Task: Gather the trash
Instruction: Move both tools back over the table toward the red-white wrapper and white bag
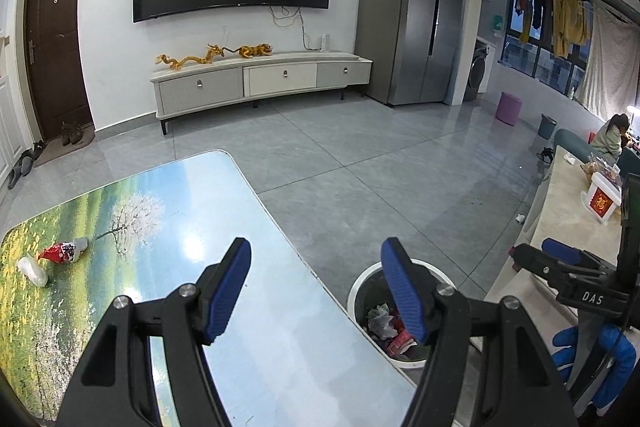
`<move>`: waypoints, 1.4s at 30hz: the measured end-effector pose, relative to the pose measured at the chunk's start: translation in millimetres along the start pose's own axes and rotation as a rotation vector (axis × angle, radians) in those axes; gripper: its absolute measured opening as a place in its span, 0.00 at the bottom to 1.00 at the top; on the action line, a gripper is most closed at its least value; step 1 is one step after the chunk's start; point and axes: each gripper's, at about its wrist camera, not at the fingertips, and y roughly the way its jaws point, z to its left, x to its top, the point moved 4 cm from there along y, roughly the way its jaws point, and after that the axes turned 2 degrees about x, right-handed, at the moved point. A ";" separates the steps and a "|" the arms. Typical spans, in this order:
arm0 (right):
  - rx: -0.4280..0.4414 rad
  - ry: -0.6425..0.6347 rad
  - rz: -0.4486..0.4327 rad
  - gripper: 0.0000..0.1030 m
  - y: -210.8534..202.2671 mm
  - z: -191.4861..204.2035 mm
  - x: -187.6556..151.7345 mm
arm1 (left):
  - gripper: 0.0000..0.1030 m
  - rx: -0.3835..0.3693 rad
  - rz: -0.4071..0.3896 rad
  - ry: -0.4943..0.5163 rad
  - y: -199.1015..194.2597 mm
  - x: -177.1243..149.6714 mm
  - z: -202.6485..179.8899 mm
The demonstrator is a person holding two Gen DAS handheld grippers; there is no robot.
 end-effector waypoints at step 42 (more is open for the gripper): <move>0.345 -0.424 0.277 1.00 134.6 311.1 -20.9 | 0.65 0.368 0.100 -0.400 -18.6 -72.8 373.7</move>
